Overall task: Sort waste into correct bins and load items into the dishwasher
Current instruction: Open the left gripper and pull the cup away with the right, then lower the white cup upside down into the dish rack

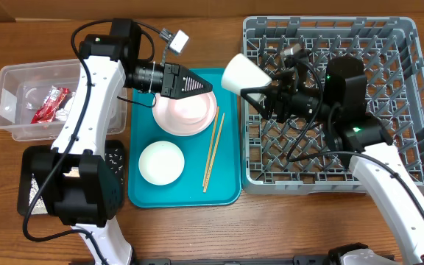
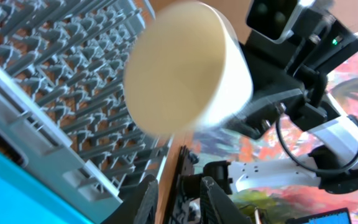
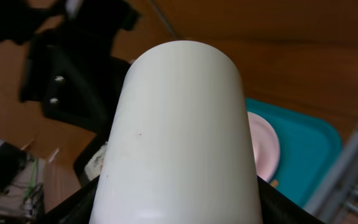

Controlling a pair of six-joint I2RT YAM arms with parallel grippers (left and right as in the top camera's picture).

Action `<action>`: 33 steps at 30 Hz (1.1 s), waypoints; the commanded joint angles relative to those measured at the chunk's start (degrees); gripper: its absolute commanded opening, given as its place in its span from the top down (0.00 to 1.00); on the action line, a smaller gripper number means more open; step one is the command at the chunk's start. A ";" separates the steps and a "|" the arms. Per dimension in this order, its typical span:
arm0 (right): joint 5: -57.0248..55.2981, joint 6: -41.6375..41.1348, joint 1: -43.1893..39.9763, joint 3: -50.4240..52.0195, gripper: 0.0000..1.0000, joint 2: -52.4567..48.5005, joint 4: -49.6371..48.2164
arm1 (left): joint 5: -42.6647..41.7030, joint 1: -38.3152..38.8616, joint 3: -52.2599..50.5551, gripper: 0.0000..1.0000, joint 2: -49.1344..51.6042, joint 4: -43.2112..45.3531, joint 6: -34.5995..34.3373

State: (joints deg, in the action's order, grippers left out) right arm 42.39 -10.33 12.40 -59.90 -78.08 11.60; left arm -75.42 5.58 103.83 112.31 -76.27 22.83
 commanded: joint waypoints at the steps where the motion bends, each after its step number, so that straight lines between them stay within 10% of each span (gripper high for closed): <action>1: -9.20 -1.92 -2.45 -3.39 0.59 0.28 4.02 | 2.84 0.00 -0.35 0.76 0.57 0.09 -1.25; 17: -39.45 -1.27 -5.40 -29.94 0.65 0.28 53.99 | 8.13 0.02 -0.35 0.76 0.57 0.24 -2.73; 33: -40.22 -1.27 -5.40 -30.23 0.77 -9.64 76.04 | 8.57 0.07 -0.35 0.74 0.57 -0.31 -2.73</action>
State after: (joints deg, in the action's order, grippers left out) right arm 2.90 -11.77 7.07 -88.88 -85.97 87.05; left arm -67.16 5.58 103.83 112.31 -76.36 20.91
